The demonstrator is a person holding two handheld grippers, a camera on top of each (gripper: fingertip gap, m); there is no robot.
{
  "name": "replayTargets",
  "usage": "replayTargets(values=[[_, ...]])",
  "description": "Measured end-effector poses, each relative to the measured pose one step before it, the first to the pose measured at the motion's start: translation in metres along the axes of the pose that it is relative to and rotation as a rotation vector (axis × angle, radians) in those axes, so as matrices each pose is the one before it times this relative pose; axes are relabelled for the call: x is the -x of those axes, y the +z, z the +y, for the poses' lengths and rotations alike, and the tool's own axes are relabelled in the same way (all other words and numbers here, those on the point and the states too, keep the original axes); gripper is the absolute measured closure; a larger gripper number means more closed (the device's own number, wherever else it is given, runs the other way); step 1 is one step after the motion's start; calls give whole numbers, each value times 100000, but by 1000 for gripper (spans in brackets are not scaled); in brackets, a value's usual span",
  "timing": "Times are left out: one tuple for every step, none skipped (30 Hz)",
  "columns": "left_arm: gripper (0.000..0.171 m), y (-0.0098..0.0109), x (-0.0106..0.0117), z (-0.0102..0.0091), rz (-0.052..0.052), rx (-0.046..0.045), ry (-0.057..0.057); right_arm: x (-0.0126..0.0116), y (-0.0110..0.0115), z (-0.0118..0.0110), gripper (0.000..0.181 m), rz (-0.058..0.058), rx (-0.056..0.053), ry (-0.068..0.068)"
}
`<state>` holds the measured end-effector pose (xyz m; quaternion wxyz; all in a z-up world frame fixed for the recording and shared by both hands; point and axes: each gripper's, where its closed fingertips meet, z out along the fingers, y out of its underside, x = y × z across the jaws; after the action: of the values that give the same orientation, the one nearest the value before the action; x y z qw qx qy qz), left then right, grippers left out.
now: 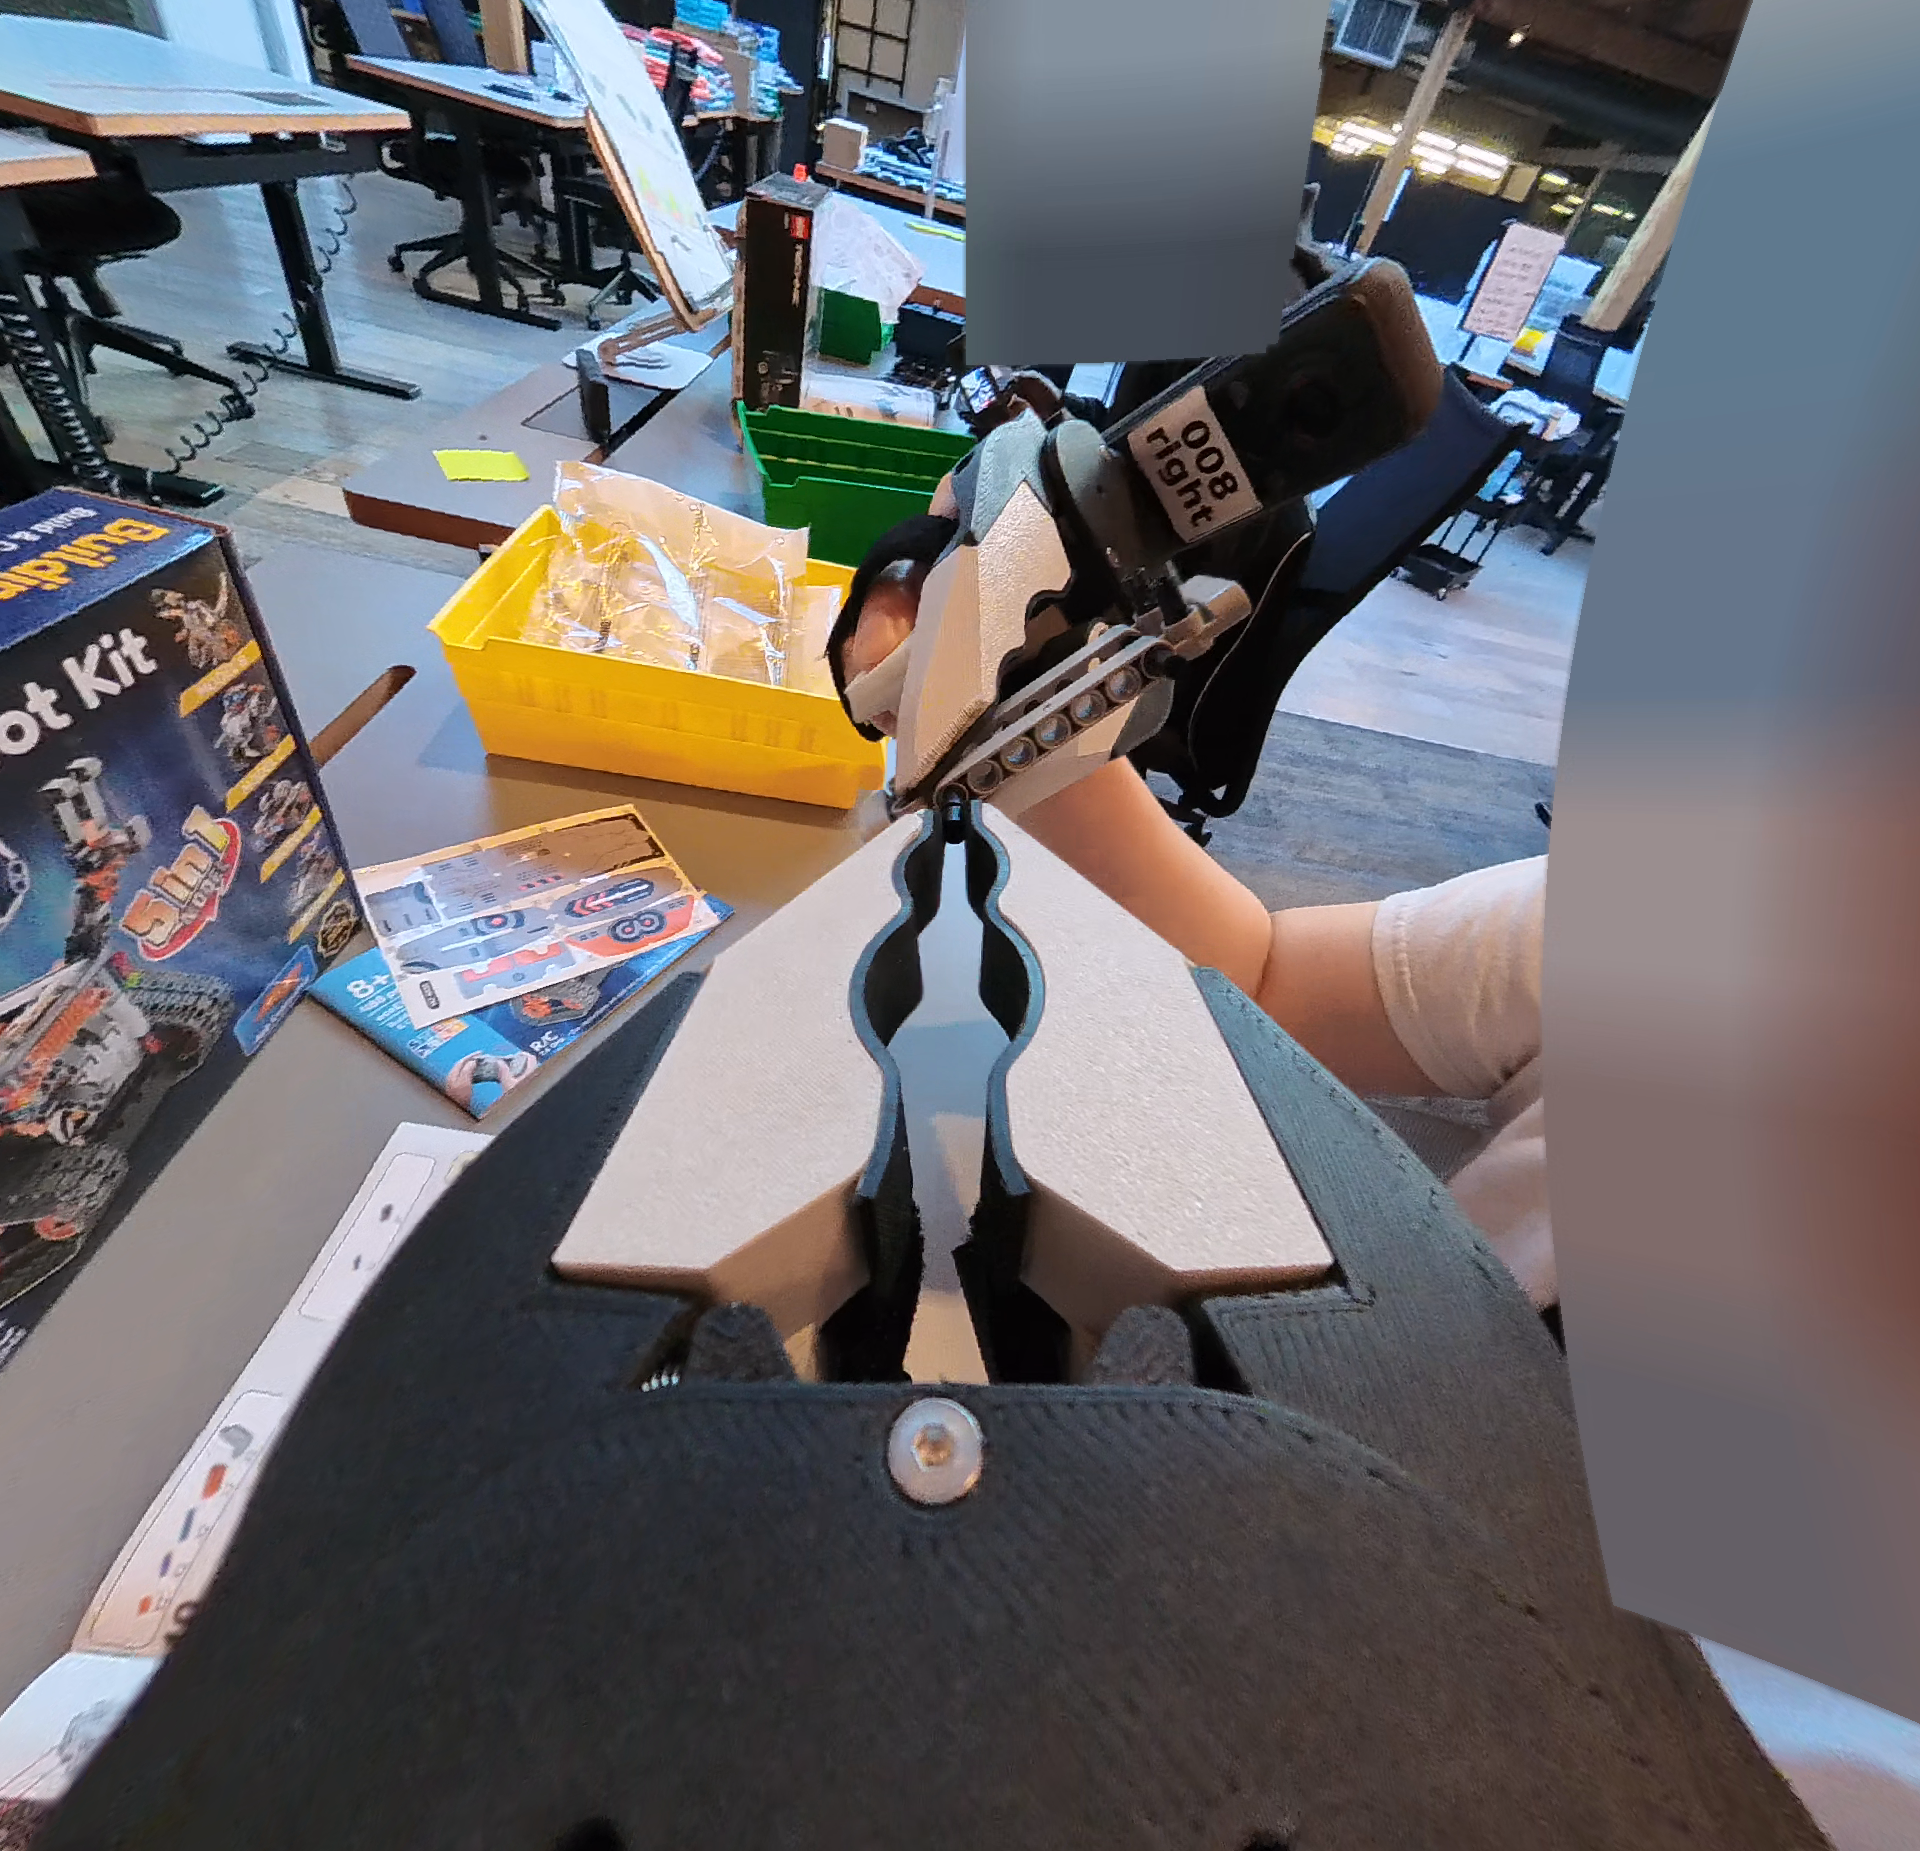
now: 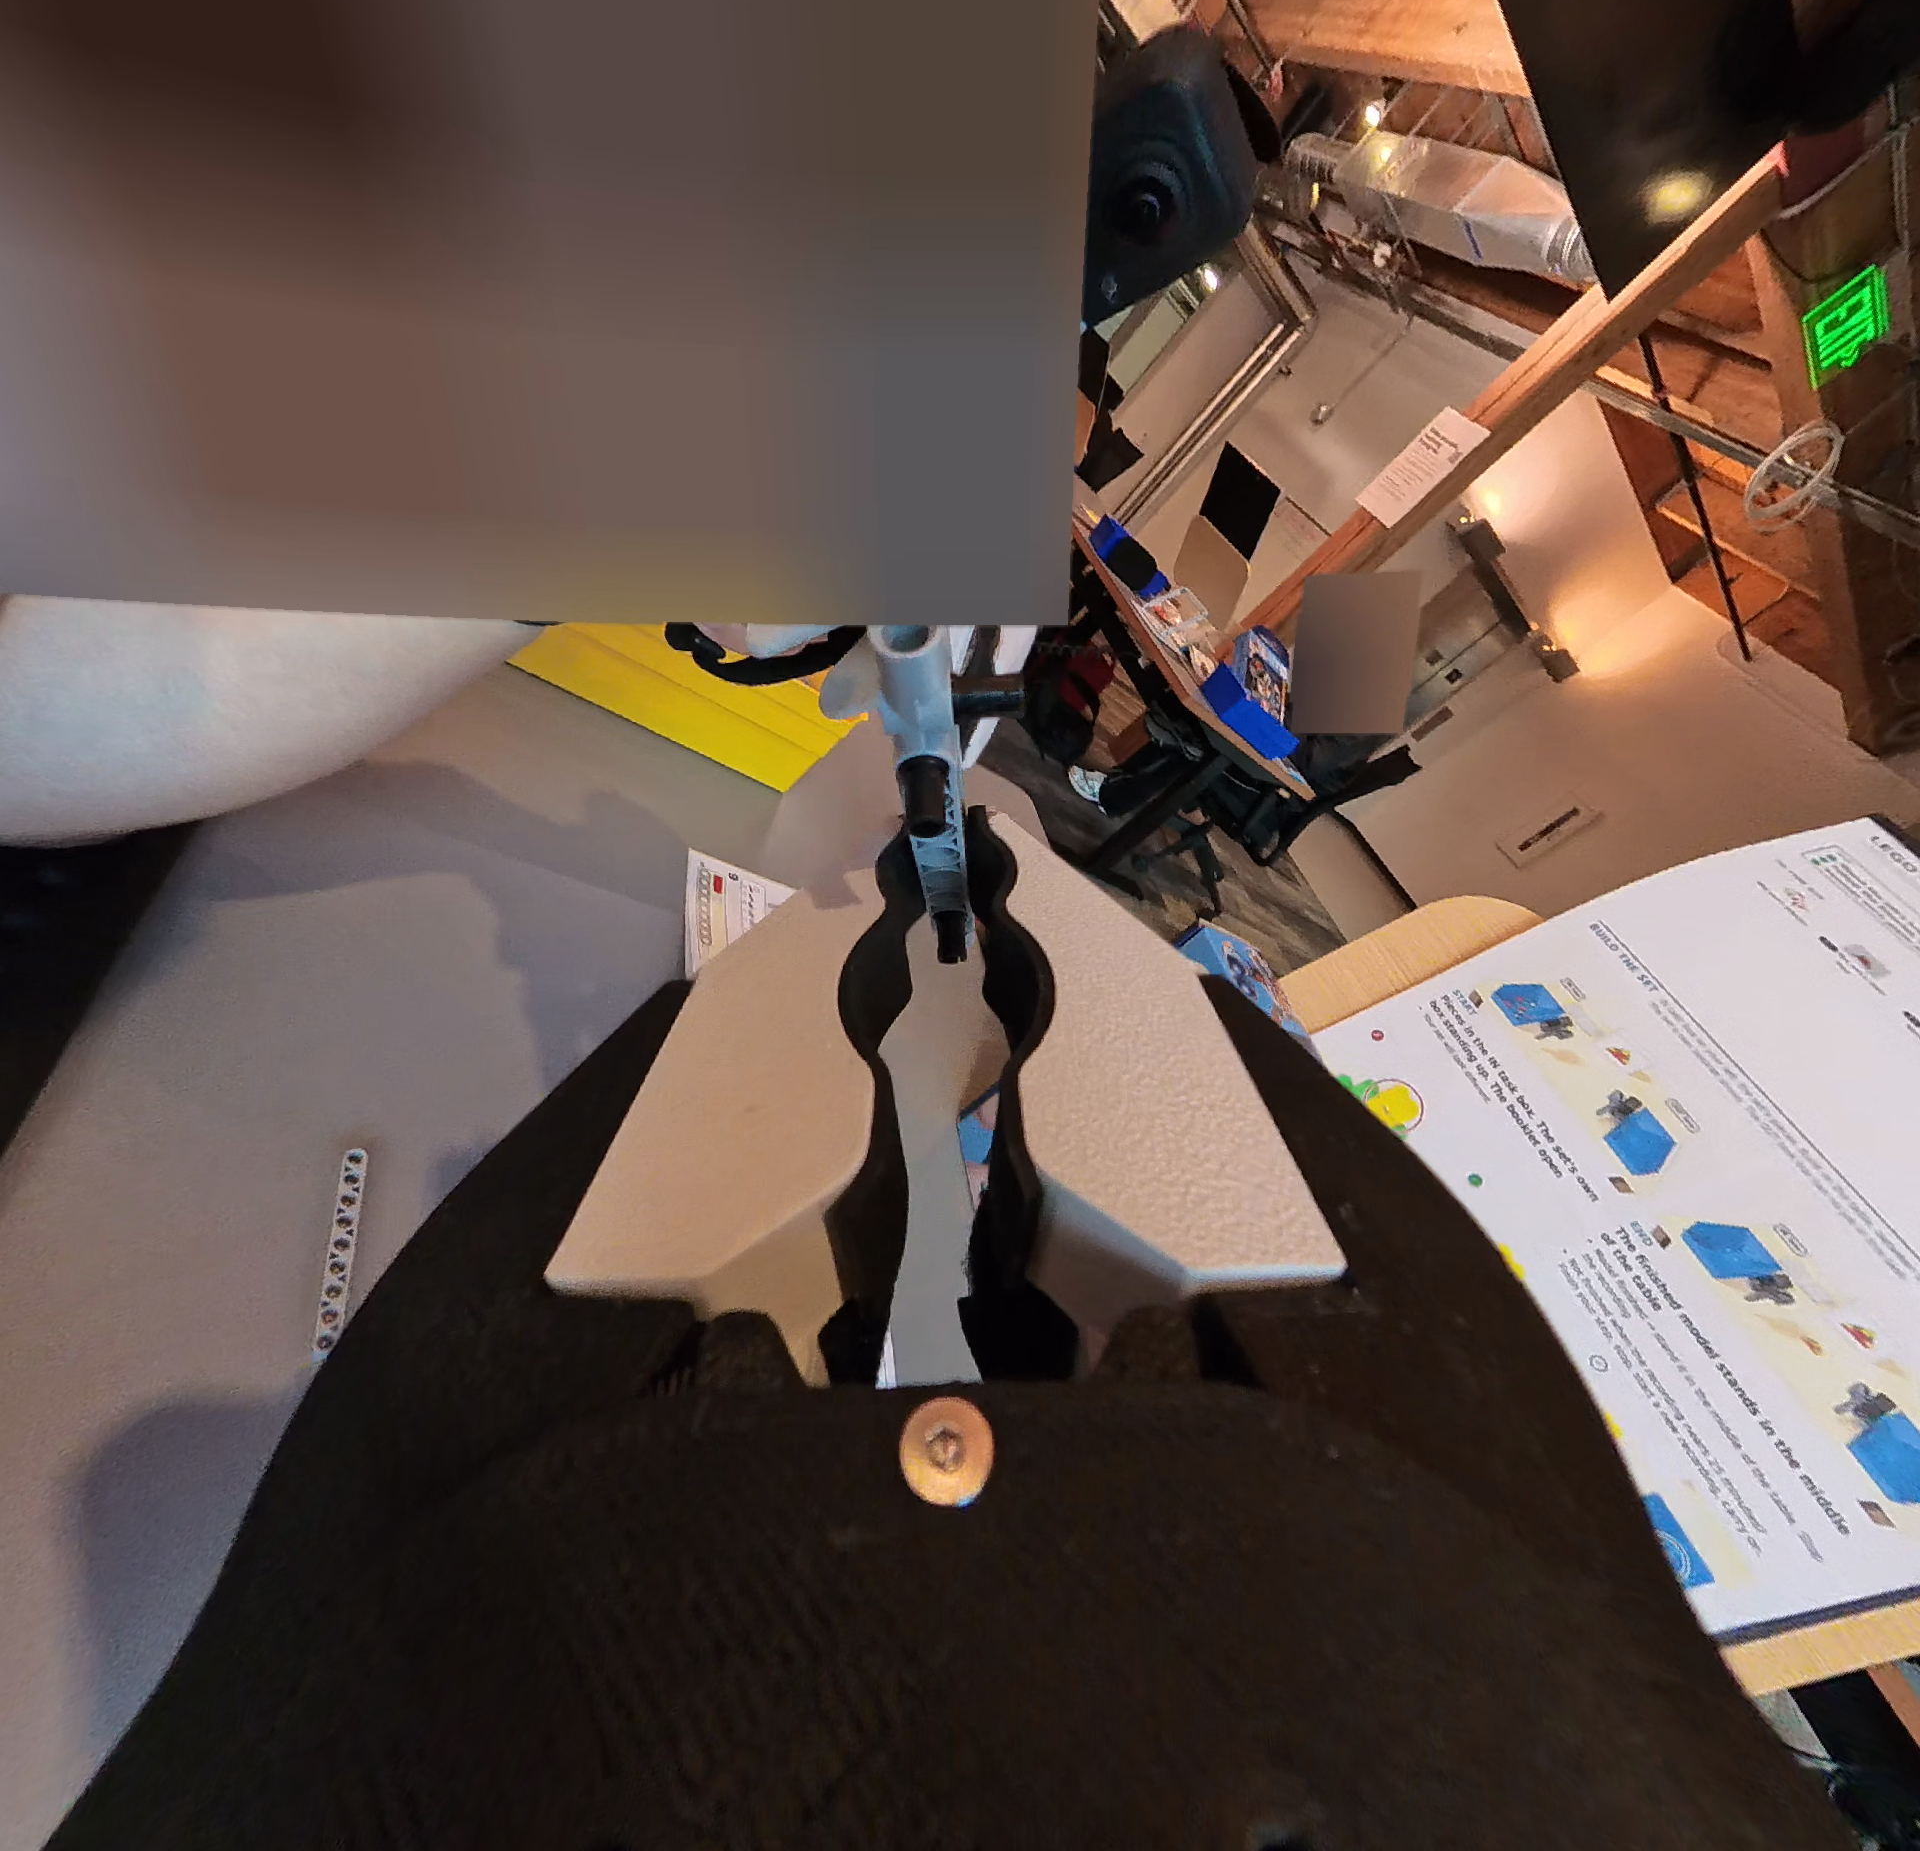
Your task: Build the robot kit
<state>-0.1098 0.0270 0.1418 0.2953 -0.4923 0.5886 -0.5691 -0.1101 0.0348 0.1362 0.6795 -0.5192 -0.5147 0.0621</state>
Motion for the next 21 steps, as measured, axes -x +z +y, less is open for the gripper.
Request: replayTargets(values=[[170, 31, 78, 79, -171, 380, -240, 55, 5, 52, 174, -553, -272, 551], [170, -20, -60, 3, 965, -175, -828, 48, -4, -100, 174, -1000, -1245, 1715], [170, -28, -25, -51, 595, -420, -571, 0, 28, -31, 174, -1004, -1011, 2344], [170, -18, 2, 24, 99, 99, 119, 49, 17, 7, 174, -1259, -1088, 2187], [170, -31, -56, -4, 192, -23, 418, 53, 12, -70, 174, -1590, -1830, 2776], [170, -5, -33, 0, 5, 50, 345, 42, -1, -28, 174, -1925, -1640, 3470], [170, 13, -5, 21, -310, 233, 875, 38, -7, 12, 174, -1552, -1421, 2604], [170, 24, -5, 30, -300, 300, 1107, 42, -10, 20, 174, -1108, -1088, 1427], [170, 25, 6, 120, -372, 797, 1005, 74, 5, 89, 174, -1040, -209, 836], [170, -4, 5, 91, -173, 528, -31, 42, 28, 54, 174, -439, -99, 324], [170, -33, -32, 42, 441, 65, -546, 45, 23, -21, 174, -179, -328, -272], [170, -42, 18, 25, 310, -26, -625, -11, 51, 26, 174, 374, 291, -567], [170, -60, 119, -22, -198, -405, -1034, -135, 75, 62, 174, 1860, 679, -2252], [170, -48, 132, -97, -249, -832, -669, -198, 33, -23, 174, 2362, 273, -2726], [170, -56, 106, -178, -287, -1256, -226, -273, 46, -107, 175, 2571, -206, -1752], [170, -68, 125, -200, -561, -1220, -235, -223, 52, -61, 174, 2168, 176, -1177], [170, -48, 80, -191, -537, -1142, 109, -238, 39, -134, 174, 2280, -387, -1506], [170, -44, 43, -141, -495, -760, 416, -216, 59, -148, 175, 2254, -617, -1547], [170, -47, 24, -69, -402, -358, 297, -97, 62, -88, 175, 1356, -230, -1023], [170, -77, 14, -42, -393, -193, 265, -15, 84, -10, 175, 601, 313, -636], [170, -54, 27, 83, -300, 522, 322, 72, 60, 76, 175, -115, 811, -721]])
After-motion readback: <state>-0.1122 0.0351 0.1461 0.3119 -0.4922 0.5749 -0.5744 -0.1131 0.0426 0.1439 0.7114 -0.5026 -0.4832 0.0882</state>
